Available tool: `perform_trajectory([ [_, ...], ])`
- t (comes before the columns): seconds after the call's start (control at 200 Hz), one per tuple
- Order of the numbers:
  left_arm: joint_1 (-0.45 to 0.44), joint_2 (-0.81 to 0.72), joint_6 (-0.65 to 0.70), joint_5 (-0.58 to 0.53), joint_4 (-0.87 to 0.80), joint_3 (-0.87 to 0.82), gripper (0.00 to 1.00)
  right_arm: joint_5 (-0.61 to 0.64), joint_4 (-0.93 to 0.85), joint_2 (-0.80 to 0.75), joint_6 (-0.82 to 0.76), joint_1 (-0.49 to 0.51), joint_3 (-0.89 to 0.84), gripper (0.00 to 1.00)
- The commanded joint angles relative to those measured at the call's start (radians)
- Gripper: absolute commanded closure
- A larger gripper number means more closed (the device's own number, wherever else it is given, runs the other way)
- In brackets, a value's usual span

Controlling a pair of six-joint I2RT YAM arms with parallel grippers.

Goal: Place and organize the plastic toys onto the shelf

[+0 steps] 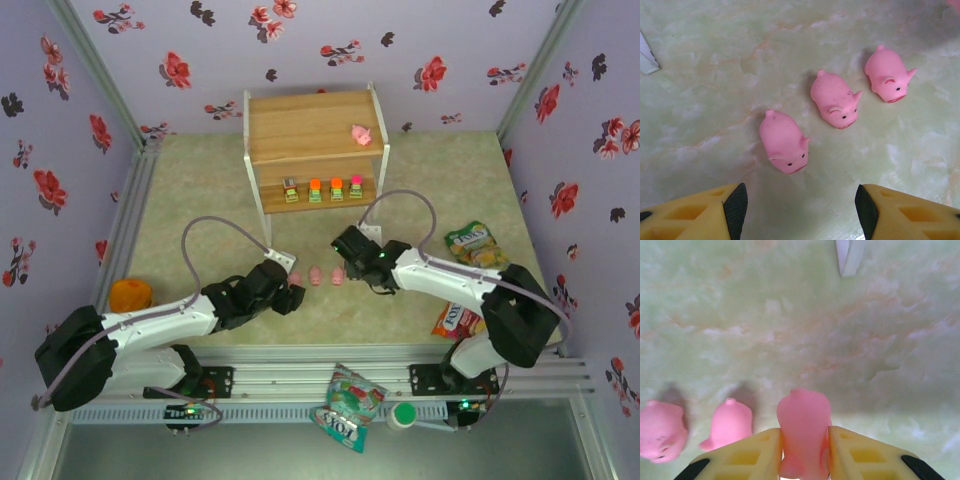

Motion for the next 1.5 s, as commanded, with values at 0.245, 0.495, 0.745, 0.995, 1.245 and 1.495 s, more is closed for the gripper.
perform_trajectory([
  [0.245,-0.006,0.010,0.019,-0.024,-0.014,0.029,0.36,0.106,-0.220,-0.130,-0.054,0.034,0.166,0.71],
  [0.495,-0.005,0.007,0.019,-0.025,-0.014,0.029,0.36,0.163,-0.308,-0.180,-0.099,0.047,0.274,0.71],
  [0.745,-0.005,0.006,0.021,-0.023,-0.015,0.029,0.36,0.191,-0.369,-0.229,-0.144,0.051,0.384,0.71],
  [0.995,-0.006,0.011,0.022,-0.024,-0.014,0.030,0.36,0.234,-0.410,-0.246,-0.204,0.064,0.512,0.71],
  [1.245,-0.006,0.010,0.022,-0.024,-0.014,0.029,0.36,0.243,-0.413,-0.207,-0.263,0.069,0.643,0.71],
  [1.495,-0.006,0.010,0.021,-0.023,-0.015,0.029,0.36,0.245,-0.396,-0.101,-0.340,0.072,0.810,0.70],
])
